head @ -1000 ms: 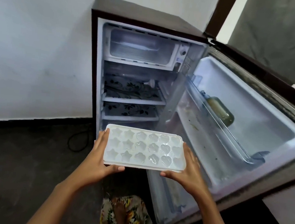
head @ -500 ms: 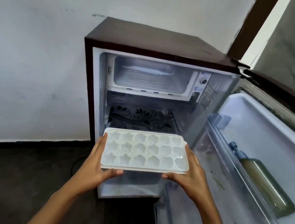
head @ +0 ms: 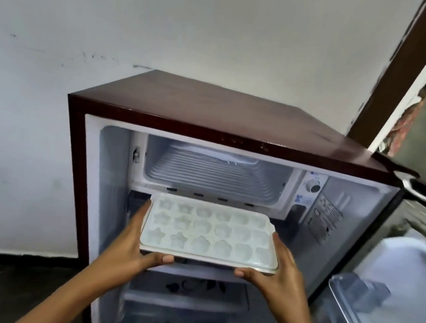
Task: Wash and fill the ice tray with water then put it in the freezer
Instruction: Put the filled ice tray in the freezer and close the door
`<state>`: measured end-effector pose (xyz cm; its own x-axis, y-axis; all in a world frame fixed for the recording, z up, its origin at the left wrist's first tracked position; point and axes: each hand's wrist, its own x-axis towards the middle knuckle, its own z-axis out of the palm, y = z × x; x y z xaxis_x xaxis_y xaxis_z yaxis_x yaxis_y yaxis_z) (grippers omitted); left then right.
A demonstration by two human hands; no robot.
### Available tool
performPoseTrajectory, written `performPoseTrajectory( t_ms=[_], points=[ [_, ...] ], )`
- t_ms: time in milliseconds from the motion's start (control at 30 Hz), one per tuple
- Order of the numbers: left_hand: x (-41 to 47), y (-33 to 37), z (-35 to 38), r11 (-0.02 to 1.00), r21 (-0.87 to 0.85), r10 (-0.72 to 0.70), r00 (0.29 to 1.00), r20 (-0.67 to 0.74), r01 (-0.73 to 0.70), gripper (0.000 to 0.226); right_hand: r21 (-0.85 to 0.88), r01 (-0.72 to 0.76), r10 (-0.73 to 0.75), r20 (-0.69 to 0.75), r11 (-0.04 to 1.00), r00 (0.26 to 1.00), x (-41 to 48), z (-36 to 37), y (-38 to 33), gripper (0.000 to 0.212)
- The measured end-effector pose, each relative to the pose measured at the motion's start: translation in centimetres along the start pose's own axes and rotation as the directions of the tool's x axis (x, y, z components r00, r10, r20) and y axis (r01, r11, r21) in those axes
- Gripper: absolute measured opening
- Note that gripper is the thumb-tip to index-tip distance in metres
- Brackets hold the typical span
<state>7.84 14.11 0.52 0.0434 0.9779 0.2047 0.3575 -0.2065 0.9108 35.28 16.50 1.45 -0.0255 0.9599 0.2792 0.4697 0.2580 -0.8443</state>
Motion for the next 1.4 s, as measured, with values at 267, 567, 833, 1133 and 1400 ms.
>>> performPoseTrajectory(
  t_ms=[267, 567, 833, 1133, 1400],
  points=[
    [6.3, 0.0, -0.8, 1.0, 0.021, 0.015, 0.997, -0.077, -0.014, 0.106, -0.013, 0.043, -0.043, 0.025, 0.999, 0.999, 7.5, 2.1, 0.7, 0.087],
    [13.2, -1.1, -1.4, 0.987, 0.123, -0.084, 0.985, -0.153, 0.103, 0.089, -0.166, 0.055, -0.039, 0.098, 0.985, 0.994, 15.9, 3.8, 1.6, 0.083],
    [17.1, -0.9, -1.3, 0.994, 0.094, -0.049, 0.99, -0.135, 0.062, 0.07, -0.188, 0.013, 0.012, 0.134, 0.982, 0.991, 19.5, 4.6, 2.7, 0.081],
    [19.5, -3.1, -1.2, 0.99, 0.025, -0.134, 0.981, -0.14, 0.139, 0.075, -0.219, 0.029, 0.009, 0.171, 0.975, 0.985, 20.3, 5.2, 3.7, 0.08],
    [20.4, -3.9, -1.2, 0.933, -0.25, -0.287, 0.955, -0.081, 0.259, 0.051, -0.266, -0.011, 0.074, 0.227, 0.964, 0.971, 21.0, 5.1, 4.5, 0.105]
  ],
)
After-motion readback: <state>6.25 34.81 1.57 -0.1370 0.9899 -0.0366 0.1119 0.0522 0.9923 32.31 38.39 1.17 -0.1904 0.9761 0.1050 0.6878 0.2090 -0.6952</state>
